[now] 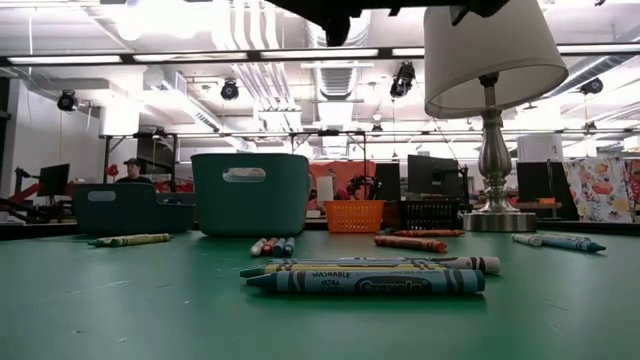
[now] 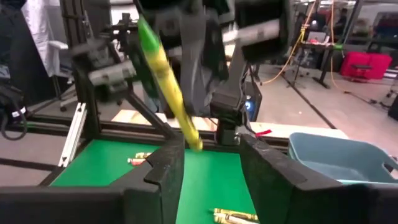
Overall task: Sort crayons
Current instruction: Put the green crayon into the green bin
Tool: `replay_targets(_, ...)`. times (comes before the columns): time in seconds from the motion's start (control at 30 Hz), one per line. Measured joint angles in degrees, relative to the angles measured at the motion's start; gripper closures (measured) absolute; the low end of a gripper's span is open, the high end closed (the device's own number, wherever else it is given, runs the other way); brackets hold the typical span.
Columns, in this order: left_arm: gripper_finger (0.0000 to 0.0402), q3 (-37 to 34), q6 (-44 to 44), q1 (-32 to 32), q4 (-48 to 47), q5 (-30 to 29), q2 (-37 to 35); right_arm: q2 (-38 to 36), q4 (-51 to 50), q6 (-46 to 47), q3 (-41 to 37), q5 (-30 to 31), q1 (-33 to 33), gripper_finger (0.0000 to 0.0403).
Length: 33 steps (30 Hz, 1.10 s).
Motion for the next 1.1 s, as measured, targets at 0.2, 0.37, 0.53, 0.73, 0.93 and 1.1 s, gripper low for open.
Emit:
replay_targets(0.2,0.0402,-10.4,0.0,2.9,17.9,-0.9,-2.0,0.0,0.1,-3.7,2.1,0.2,-0.1,0.0221)
replay_targets(0.37,0.0402,-14.1,-0.8,9.6,24.2,-9.5,-3.2,-0.4,-0.3,-5.2,3.8,0.5,-1.1,0.0214)
replay_targets(0.53,0.0402,-14.6,-5.9,22.5,19.3,-3.6,-3.8,-1.1,-4.9,-5.8,5.7,2.4,-2.4,0.0213)
replay_targets(0.73,0.0402,-10.6,-15.0,40.6,3.6,12.1,-1.1,-1.5,-15.7,-5.9,8.4,6.4,-3.6,0.0213)
replay_targets(0.93,0.0401,-2.3,-13.8,49.4,-12.1,18.1,2.3,-1.7,-22.3,-5.8,10.0,7.6,-4.4,0.0213)
replay_targets(1.1,0.0401,7.5,-3.0,53.9,-26.1,22.7,8.2,-1.7,-24.7,-6.1,10.2,9.5,-4.8,0.0213)
